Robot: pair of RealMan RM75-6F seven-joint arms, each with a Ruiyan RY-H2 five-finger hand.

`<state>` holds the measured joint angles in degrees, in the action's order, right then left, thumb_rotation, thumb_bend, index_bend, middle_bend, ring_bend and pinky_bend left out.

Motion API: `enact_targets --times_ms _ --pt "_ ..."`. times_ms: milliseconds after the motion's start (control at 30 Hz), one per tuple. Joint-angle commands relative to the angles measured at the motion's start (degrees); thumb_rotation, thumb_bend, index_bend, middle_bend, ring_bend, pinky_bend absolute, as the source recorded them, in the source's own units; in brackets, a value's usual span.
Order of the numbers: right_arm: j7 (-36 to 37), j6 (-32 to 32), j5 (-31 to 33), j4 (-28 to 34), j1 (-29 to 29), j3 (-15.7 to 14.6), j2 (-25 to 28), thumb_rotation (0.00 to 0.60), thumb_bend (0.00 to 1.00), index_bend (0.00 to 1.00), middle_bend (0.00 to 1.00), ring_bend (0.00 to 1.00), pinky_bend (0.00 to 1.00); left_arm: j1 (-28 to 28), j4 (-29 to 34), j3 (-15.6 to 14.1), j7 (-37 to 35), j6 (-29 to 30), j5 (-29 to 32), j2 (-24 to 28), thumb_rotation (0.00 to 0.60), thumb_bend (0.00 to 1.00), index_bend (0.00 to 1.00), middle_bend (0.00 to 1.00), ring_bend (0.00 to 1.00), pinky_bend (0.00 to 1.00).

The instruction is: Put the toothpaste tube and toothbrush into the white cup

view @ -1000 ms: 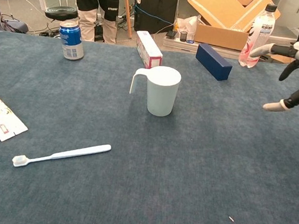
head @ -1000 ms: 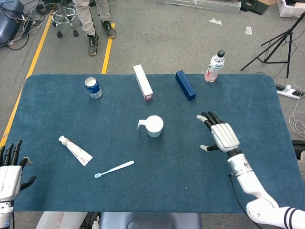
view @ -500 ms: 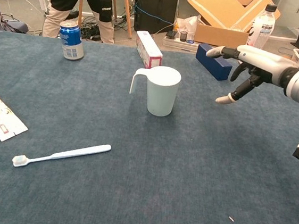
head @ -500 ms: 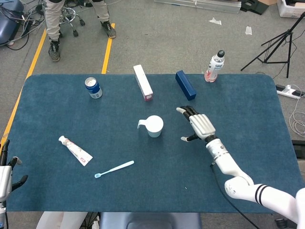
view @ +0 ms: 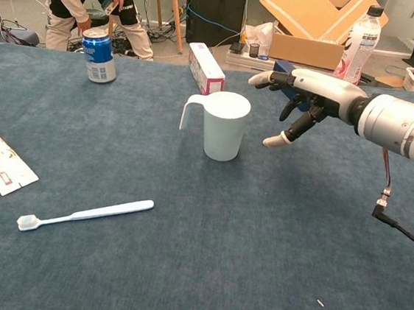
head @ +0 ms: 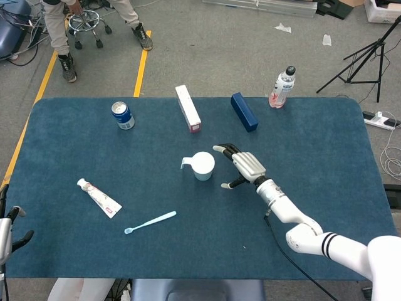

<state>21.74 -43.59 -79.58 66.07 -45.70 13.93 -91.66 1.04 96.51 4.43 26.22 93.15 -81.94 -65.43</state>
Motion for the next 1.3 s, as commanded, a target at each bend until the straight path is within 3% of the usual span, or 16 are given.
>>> enact_targets --times_ms 33,700,900,1300 --pt "2.20 -0.09 -1.39 -2.25 -1.24 -0.73 -1.34 0.600 0.00 0.13 0.10 0.01 0.33 -0.03 0.06 -0.02 -0.09 -0.07 0.02 0.06 0.600 0.02 0.47 0.05 0.00 0.00" --pt "16.83 -3.92 -6.53 -19.81 -6.14 -3.75 -11.57 0.600 0.00 0.13 0.16 0.01 0.33 -0.31 0.50 0.10 -1.56 -0.28 0.25 0.84 0.600 0.02 0.47 0.05 0.00 0.00" --pt "20.20 -5.37 -7.18 -24.84 -7.11 -4.38 -14.63 0.600 0.00 0.13 0.22 0.06 0.33 -0.39 0.59 0.05 -1.92 -0.41 0.28 1.07 0.600 0.02 0.47 0.05 0.00 0.00" --pt "23.19 -6.75 -7.27 -31.40 -8.19 -5.27 -18.43 0.600 0.00 0.24 0.35 0.19 0.36 -0.46 0.72 -0.06 -2.16 -0.64 0.30 1.23 0.600 0.02 0.47 0.06 0.00 0.00"
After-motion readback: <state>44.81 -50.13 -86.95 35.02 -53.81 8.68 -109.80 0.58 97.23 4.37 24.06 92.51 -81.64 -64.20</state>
